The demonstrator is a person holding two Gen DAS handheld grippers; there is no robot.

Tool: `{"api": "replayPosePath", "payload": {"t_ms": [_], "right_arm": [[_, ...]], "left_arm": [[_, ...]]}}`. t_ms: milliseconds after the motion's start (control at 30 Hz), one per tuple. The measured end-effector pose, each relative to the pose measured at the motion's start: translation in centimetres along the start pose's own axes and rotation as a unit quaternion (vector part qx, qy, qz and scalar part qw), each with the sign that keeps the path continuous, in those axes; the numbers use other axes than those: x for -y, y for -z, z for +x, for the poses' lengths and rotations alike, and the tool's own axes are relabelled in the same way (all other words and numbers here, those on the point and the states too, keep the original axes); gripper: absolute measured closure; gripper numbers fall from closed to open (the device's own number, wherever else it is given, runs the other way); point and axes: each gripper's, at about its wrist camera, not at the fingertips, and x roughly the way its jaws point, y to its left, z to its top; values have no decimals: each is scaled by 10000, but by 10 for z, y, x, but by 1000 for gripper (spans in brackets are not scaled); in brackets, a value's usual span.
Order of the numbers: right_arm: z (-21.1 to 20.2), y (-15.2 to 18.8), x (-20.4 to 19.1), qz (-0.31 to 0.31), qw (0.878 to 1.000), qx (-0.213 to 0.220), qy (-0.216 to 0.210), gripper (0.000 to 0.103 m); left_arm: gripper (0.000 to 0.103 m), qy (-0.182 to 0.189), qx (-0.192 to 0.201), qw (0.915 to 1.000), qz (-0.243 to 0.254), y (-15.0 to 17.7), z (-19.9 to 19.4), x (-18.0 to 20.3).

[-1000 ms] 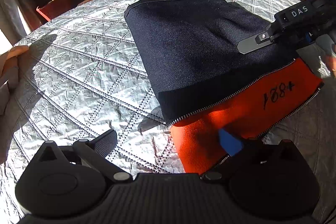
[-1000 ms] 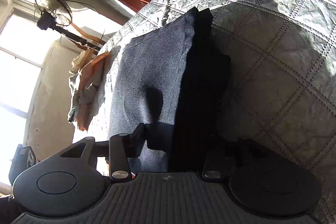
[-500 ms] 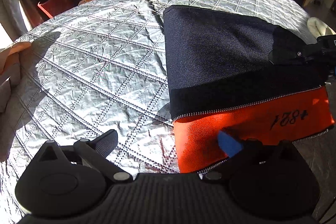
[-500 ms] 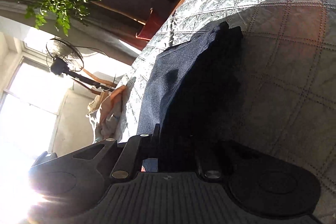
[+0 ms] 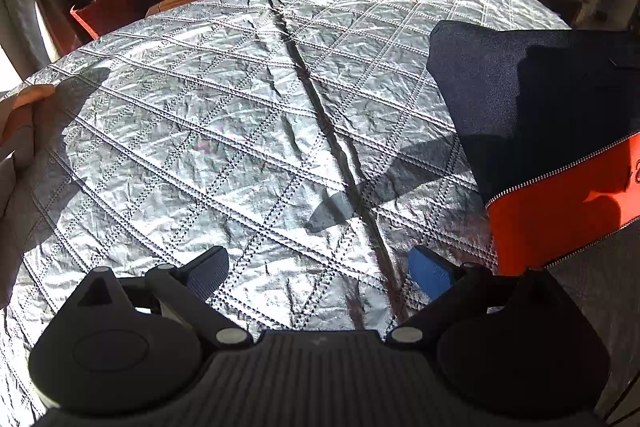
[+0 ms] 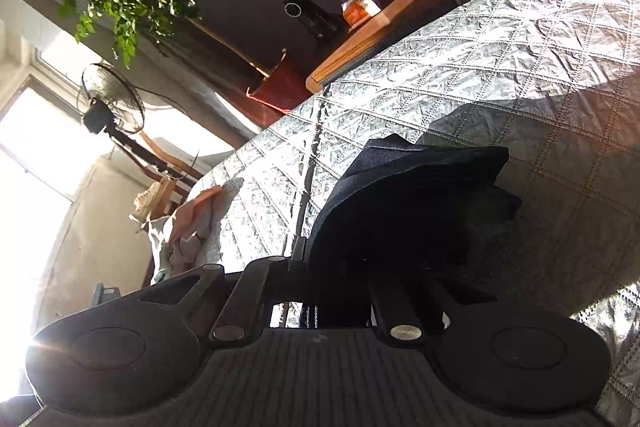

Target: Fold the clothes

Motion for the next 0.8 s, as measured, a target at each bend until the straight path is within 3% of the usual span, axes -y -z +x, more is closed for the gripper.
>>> {"api": "replayPosePath", "payload": {"t_ms": [367, 567, 633, 700, 800], "right_arm": [[-107, -93, 24, -621, 9934, 376, 883, 93], [-137, -128, 71, -540, 9857, 149, 1589, 93], [-136, -131, 91, -486, 9781, -50, 2023, 93], [-130, -132, 111, -534, 9625, -303, 2644, 93], [-125, -132, 131, -546, 9480, -375, 3114, 93]], "left_arm": [[7, -6, -52, 9998, 196, -2, 11, 17], [7, -59, -155, 9990, 425, 1, 20, 26], [7, -98, -190, 9986, 480, 2, 22, 24], [7, -115, -213, 9985, 491, 3, 23, 21], [6, -121, -221, 9985, 491, 4, 24, 15]]}}
